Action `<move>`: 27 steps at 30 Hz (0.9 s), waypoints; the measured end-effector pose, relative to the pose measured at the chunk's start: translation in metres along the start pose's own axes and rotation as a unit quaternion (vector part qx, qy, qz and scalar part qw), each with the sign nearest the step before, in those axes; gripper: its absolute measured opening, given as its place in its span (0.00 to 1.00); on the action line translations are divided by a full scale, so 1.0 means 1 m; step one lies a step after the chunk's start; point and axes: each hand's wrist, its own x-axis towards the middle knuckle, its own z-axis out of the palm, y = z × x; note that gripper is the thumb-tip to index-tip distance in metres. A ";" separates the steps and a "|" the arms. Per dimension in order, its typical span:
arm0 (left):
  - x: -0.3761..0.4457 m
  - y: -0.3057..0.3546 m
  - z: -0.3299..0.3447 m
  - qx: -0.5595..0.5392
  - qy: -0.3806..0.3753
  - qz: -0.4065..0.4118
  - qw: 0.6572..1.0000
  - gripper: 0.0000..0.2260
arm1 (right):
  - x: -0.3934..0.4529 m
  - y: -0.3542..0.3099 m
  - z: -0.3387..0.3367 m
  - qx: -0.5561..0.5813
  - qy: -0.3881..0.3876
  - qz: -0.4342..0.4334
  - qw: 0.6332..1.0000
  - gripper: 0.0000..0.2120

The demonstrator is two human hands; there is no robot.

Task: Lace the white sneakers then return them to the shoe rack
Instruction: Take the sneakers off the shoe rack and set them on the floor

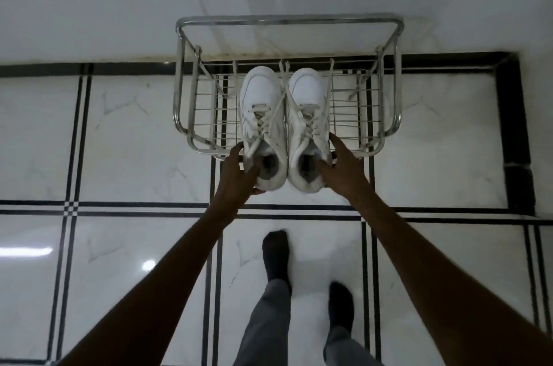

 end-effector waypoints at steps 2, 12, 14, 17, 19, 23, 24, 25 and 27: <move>-0.032 -0.030 0.001 -0.009 0.018 0.011 1.000 0.27 | -0.034 0.022 0.015 0.018 0.005 0.003 1.000 0.32; -0.133 -0.195 0.031 0.004 0.077 -0.037 0.996 0.29 | -0.125 0.174 0.075 0.011 -0.007 -0.006 1.000 0.30; -0.139 -0.224 0.042 -0.016 0.065 -0.052 0.996 0.26 | -0.132 0.205 0.084 -0.005 -0.020 0.012 1.000 0.31; -0.133 -0.266 0.057 -0.015 0.063 -0.069 0.996 0.25 | -0.126 0.246 0.097 -0.009 -0.036 0.038 0.999 0.31; -0.119 -0.293 0.066 -0.004 0.060 -0.081 0.995 0.25 | -0.114 0.272 0.108 -0.008 -0.041 0.052 0.998 0.30; -0.079 -0.353 0.085 -0.008 0.035 -0.096 0.995 0.25 | -0.079 0.334 0.135 -0.021 -0.041 0.071 0.996 0.31; -0.070 -0.368 0.089 -0.009 0.031 -0.098 0.995 0.25 | -0.069 0.349 0.143 -0.023 -0.041 0.076 0.996 0.31; -0.060 -0.382 0.091 -0.006 0.028 -0.100 0.995 0.24 | -0.060 0.362 0.151 -0.030 -0.042 0.078 0.996 0.31; -0.044 -0.407 0.093 -0.003 0.024 -0.101 0.995 0.24 | -0.045 0.384 0.166 -0.040 -0.046 0.075 0.995 0.30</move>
